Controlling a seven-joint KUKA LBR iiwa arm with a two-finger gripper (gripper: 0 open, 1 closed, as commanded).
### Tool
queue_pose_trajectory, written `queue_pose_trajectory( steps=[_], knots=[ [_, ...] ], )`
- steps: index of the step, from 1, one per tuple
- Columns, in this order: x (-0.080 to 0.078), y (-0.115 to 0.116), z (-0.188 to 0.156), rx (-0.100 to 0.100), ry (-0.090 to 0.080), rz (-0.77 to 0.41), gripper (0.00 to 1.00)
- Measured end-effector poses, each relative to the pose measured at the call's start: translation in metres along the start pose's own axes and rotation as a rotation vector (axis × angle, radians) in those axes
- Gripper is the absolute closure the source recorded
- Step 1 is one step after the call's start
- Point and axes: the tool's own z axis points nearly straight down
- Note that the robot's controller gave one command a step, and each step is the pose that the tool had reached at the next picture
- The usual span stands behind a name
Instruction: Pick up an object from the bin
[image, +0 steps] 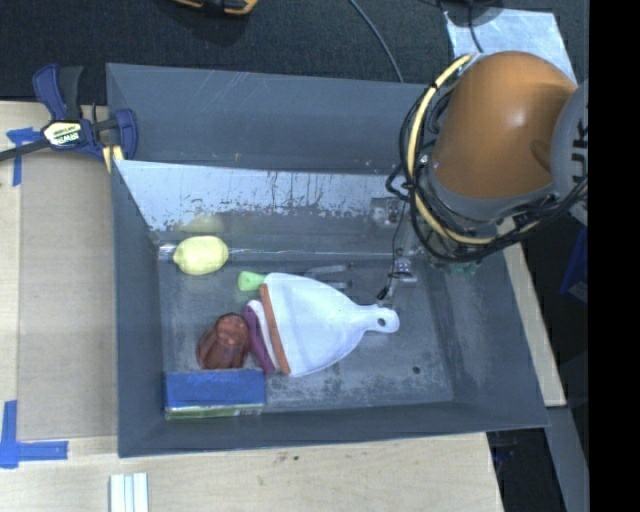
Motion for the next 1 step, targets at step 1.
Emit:
queue_pose_trajectory(
  steps=[1],
  knots=[
    [-0.0698,-0.0058,-0.0408,0.001,-0.012,-0.229,0.00]
  ],
)
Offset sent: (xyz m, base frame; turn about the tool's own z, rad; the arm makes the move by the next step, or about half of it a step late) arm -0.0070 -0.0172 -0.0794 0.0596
